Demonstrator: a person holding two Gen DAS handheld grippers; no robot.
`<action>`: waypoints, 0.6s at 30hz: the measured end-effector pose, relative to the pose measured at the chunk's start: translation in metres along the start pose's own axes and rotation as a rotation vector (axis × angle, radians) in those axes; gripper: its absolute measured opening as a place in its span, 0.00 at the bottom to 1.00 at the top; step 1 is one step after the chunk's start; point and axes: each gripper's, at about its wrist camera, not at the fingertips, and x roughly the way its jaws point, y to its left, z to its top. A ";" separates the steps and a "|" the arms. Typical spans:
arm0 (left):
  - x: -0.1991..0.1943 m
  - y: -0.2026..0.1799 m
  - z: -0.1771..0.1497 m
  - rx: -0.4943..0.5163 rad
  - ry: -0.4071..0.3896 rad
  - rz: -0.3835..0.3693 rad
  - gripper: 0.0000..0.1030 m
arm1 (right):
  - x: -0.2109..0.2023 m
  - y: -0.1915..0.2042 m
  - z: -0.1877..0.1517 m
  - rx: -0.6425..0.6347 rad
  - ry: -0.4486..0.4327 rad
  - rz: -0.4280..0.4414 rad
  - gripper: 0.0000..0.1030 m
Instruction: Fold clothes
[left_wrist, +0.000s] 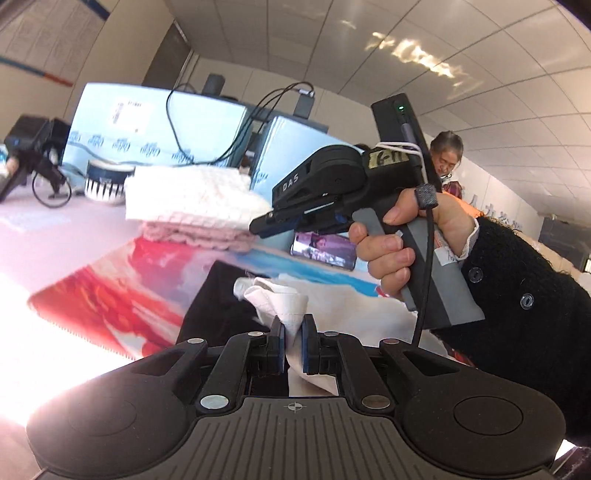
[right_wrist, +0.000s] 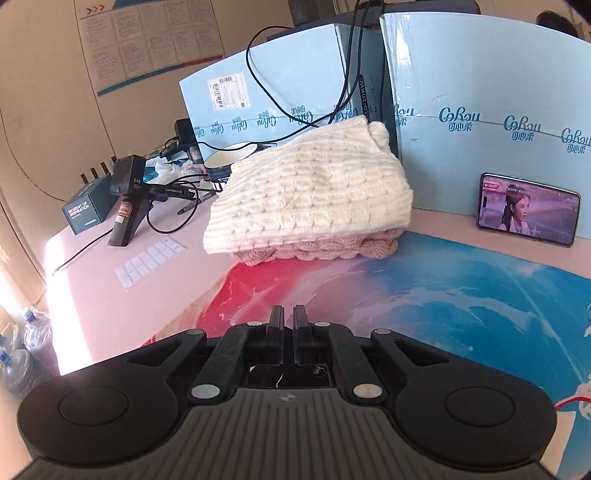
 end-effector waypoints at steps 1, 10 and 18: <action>0.000 0.006 -0.002 -0.018 0.005 -0.012 0.07 | -0.001 -0.004 0.000 0.000 0.005 0.004 0.06; 0.006 0.036 -0.006 -0.132 0.013 -0.129 0.13 | -0.014 -0.039 -0.005 -0.352 0.025 0.078 0.58; 0.008 0.027 0.002 -0.094 0.023 -0.155 0.49 | 0.022 -0.019 -0.015 -0.517 0.249 0.266 0.53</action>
